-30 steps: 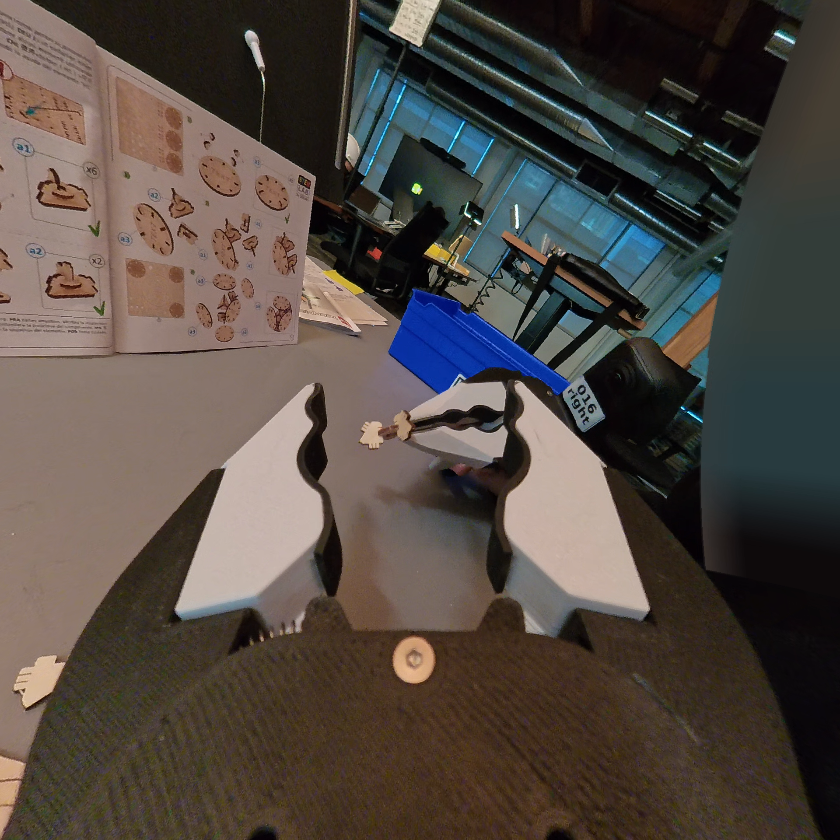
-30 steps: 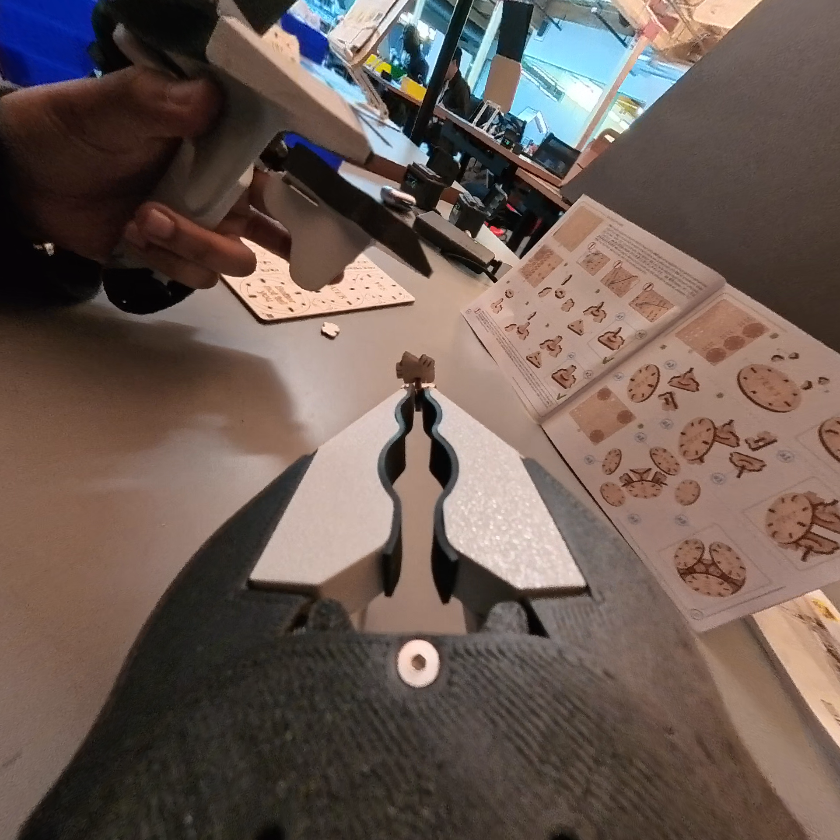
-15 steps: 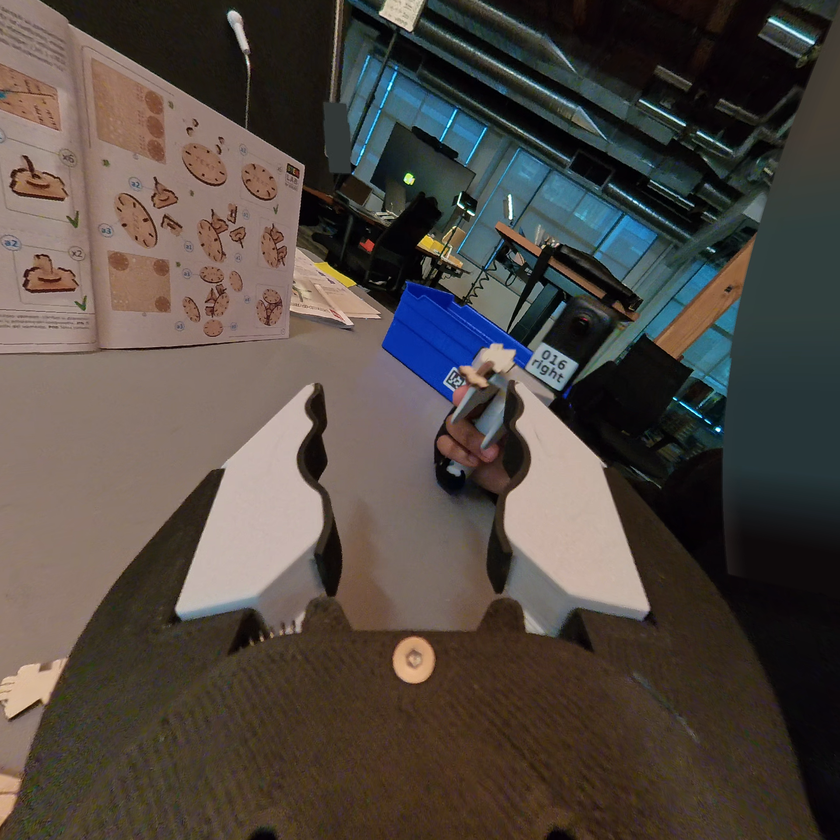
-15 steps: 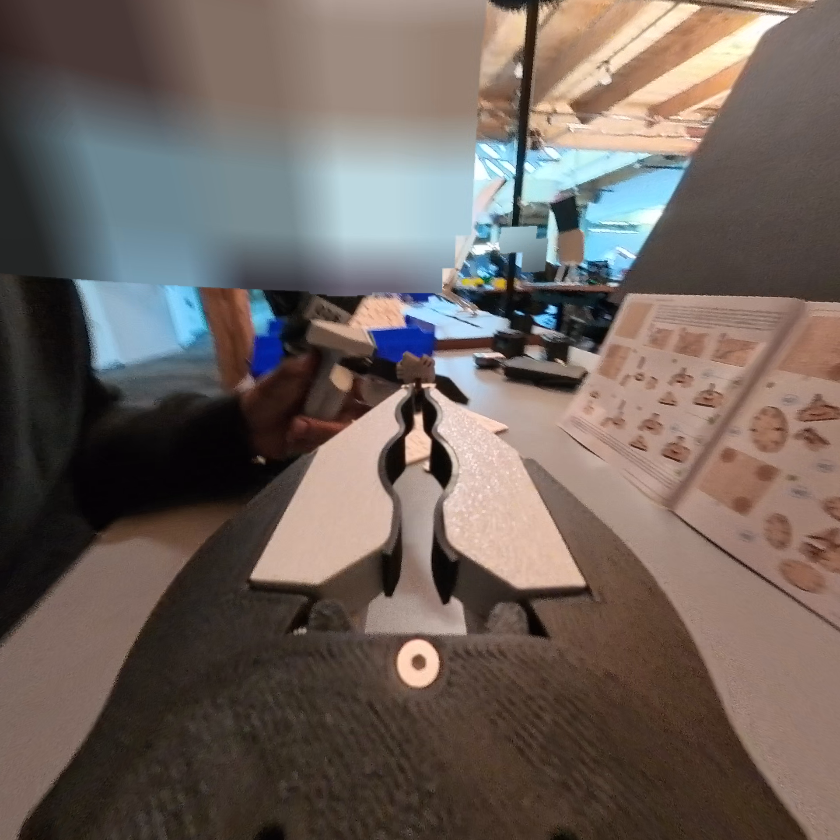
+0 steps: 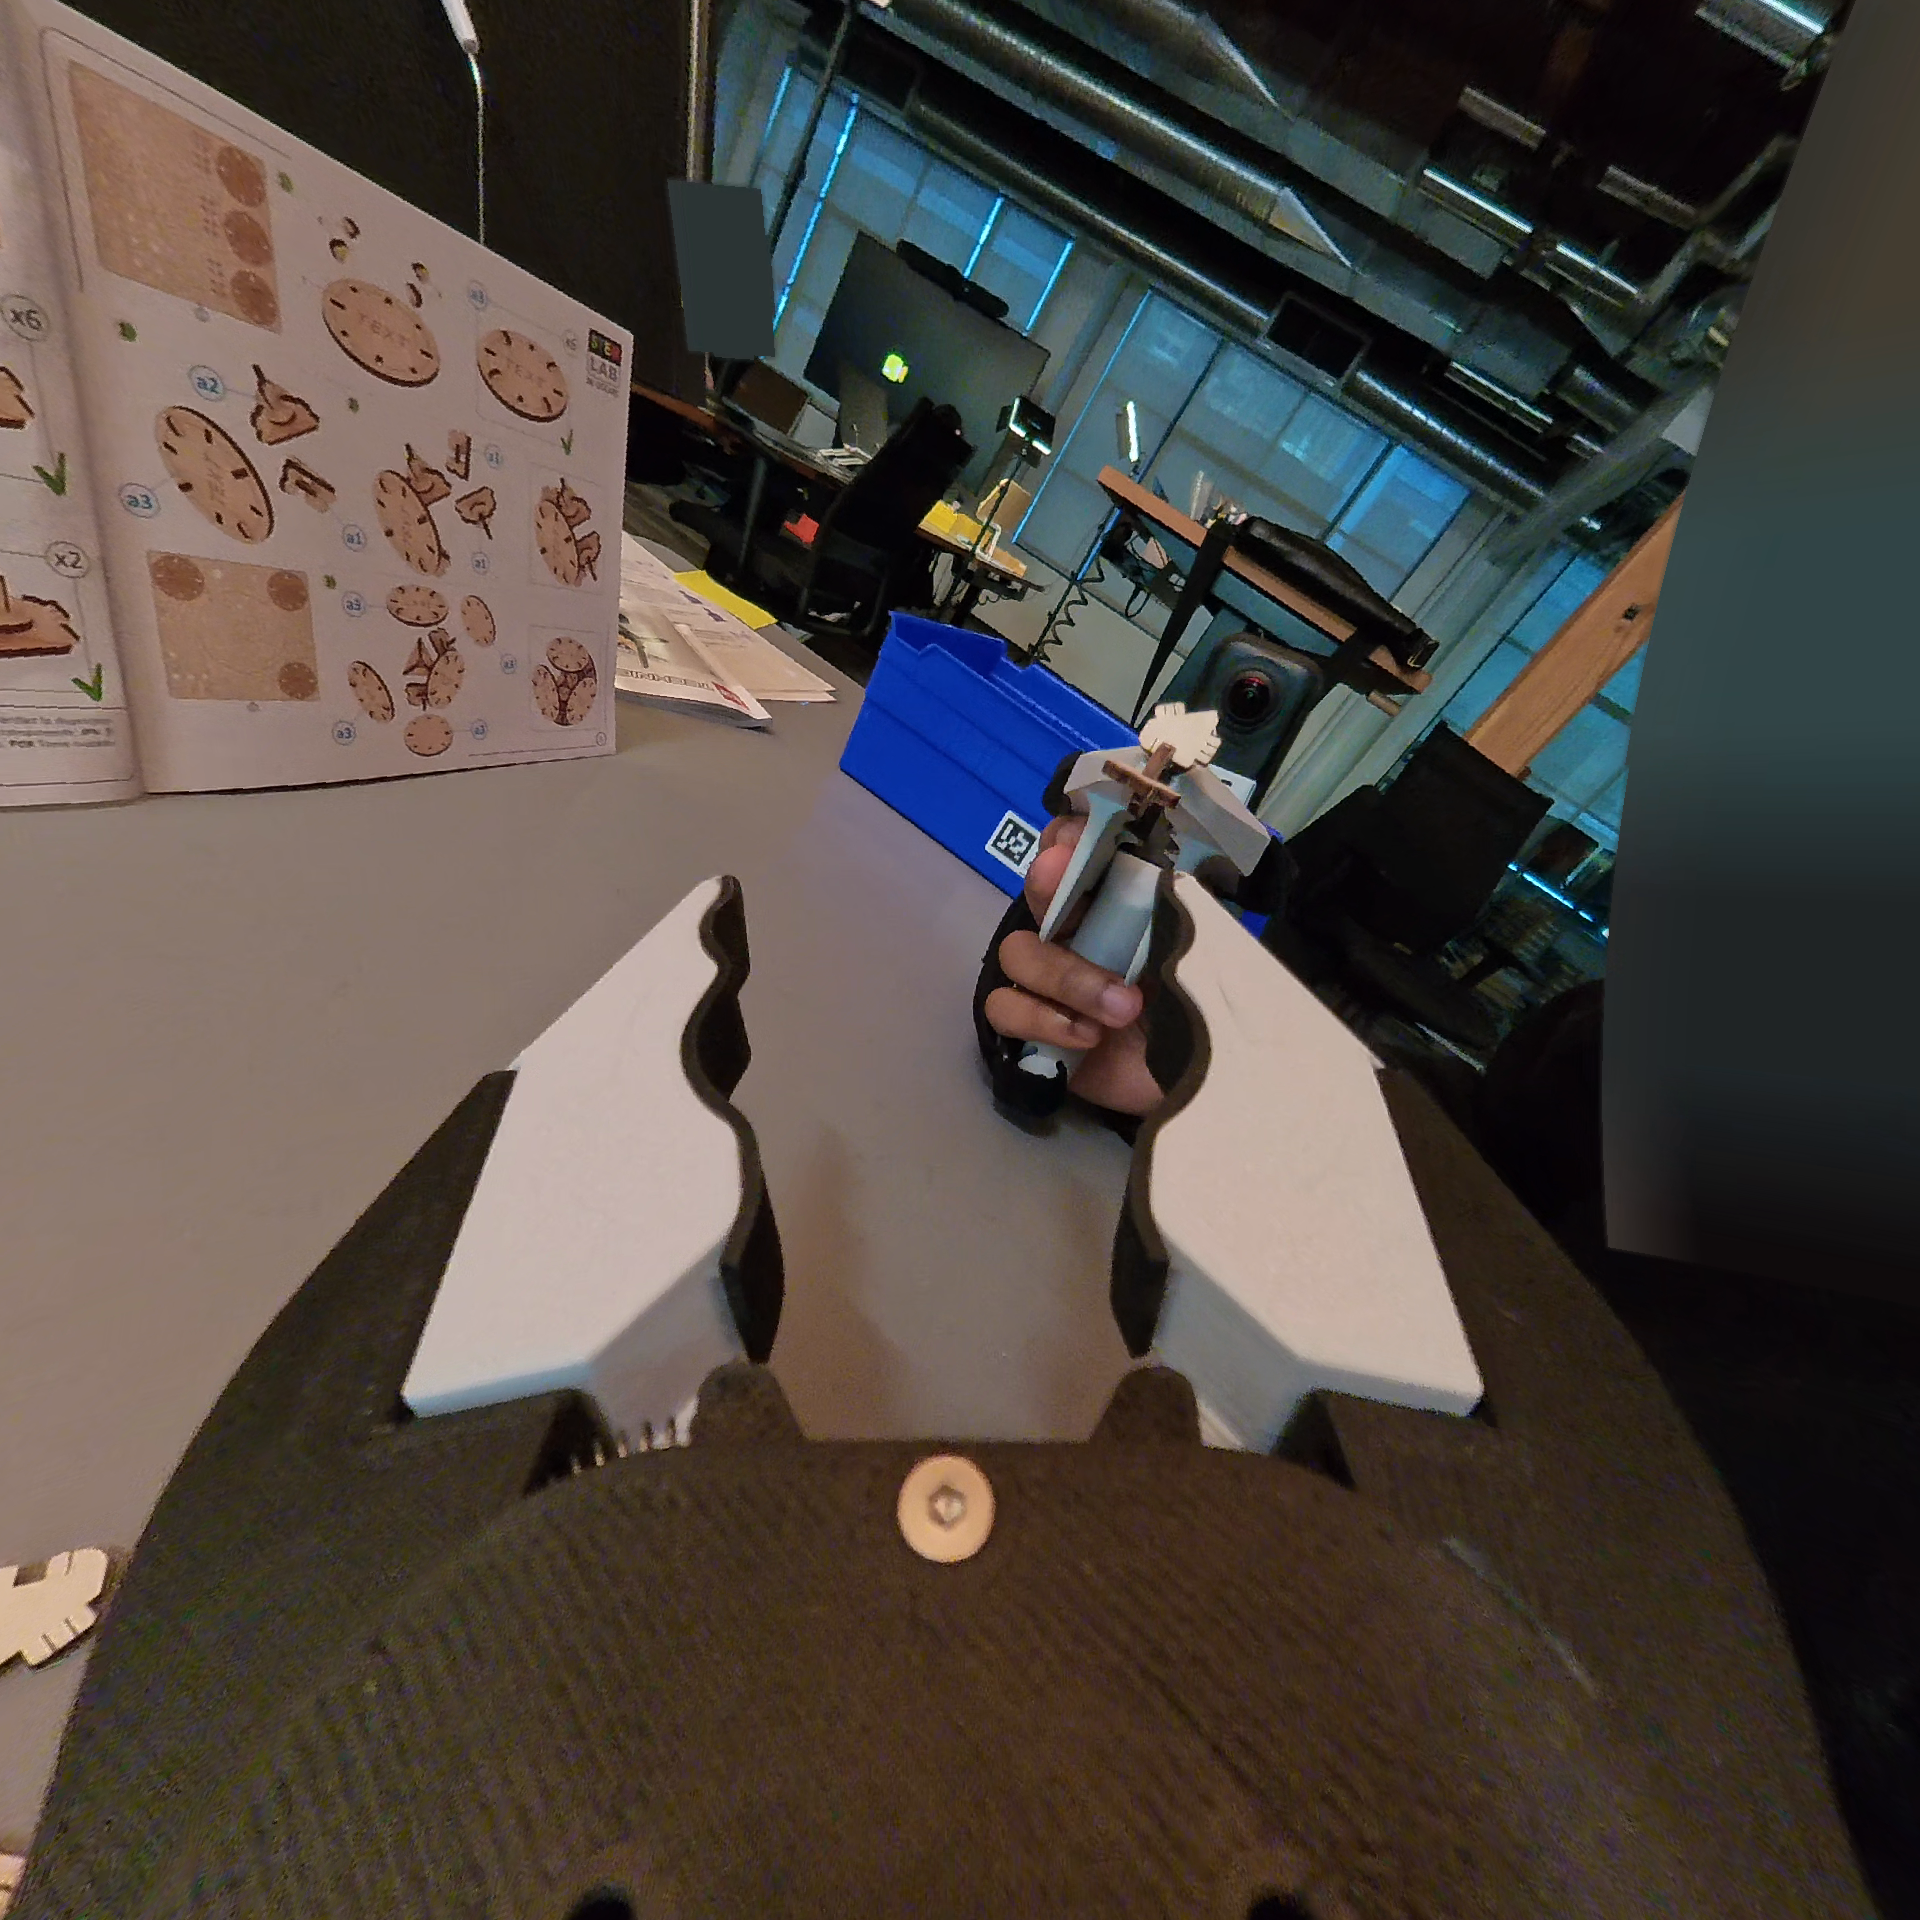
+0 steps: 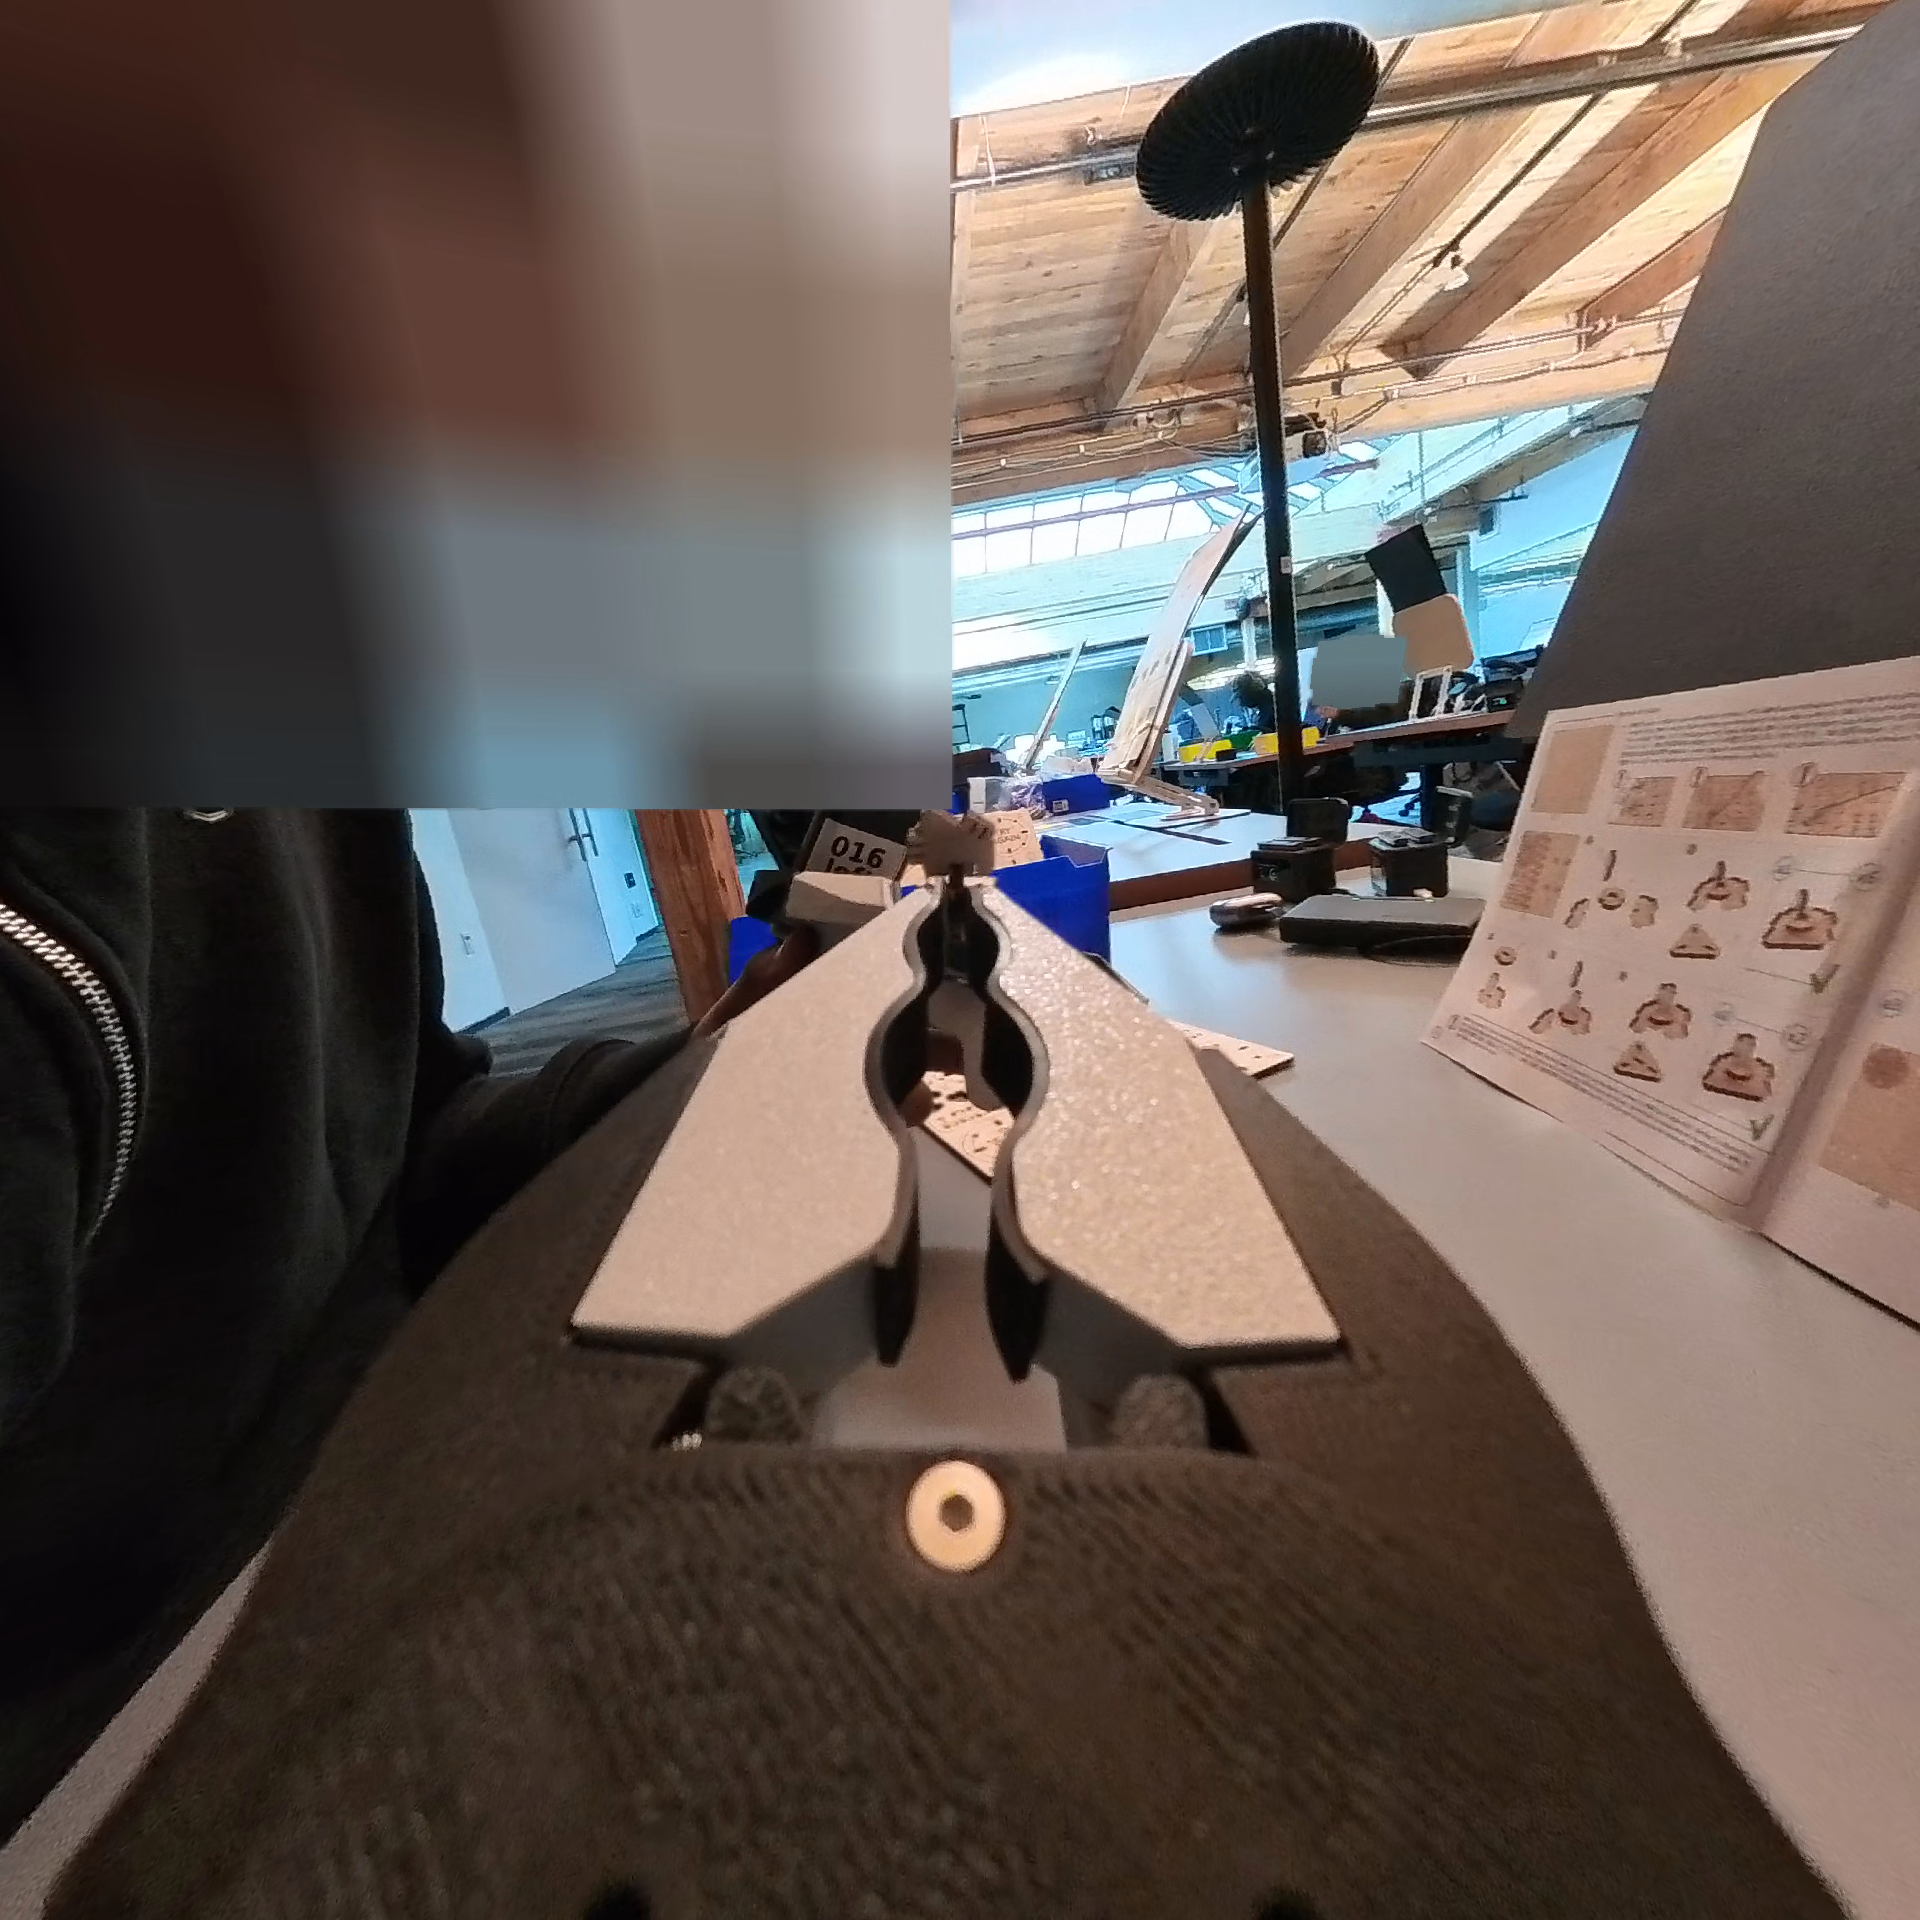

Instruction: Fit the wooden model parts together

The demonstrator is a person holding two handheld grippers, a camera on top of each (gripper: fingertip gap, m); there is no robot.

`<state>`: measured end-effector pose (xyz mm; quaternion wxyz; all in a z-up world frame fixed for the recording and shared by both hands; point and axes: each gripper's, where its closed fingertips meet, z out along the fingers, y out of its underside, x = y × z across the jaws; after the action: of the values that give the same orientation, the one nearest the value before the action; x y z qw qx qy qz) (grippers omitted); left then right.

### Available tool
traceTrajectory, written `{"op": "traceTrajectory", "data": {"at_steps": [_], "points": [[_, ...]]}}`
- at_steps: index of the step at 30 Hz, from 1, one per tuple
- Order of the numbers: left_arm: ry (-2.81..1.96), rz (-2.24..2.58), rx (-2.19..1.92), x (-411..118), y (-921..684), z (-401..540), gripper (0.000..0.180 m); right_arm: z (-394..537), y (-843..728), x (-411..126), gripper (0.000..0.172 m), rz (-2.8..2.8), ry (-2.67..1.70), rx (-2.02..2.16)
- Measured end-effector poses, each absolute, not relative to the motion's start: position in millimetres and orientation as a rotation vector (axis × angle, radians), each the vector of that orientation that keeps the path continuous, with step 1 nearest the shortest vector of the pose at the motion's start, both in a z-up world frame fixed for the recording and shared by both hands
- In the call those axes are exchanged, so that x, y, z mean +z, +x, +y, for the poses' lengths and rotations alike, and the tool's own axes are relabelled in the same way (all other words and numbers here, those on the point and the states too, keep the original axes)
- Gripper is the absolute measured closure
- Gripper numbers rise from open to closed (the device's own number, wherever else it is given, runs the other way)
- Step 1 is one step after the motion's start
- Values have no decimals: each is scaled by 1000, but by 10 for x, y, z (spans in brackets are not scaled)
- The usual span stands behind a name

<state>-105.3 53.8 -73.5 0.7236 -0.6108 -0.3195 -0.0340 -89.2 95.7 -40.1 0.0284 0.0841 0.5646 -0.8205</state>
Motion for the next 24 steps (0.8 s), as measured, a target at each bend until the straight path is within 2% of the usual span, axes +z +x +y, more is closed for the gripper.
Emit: {"op": "traceTrajectory", "data": {"at_steps": [18,21,24], "points": [[-1356,-699,-86,-744,-1037,561,104,862,-872,-452,172,1770,242,-2505],[-1351,-740,-81,-775,-1087,527,107,796,-988,-624,172,2073,286,-2503],[-1347,-763,-88,-793,-1112,507,108,800,-1192,-907,172,2769,205,-2395]]}}
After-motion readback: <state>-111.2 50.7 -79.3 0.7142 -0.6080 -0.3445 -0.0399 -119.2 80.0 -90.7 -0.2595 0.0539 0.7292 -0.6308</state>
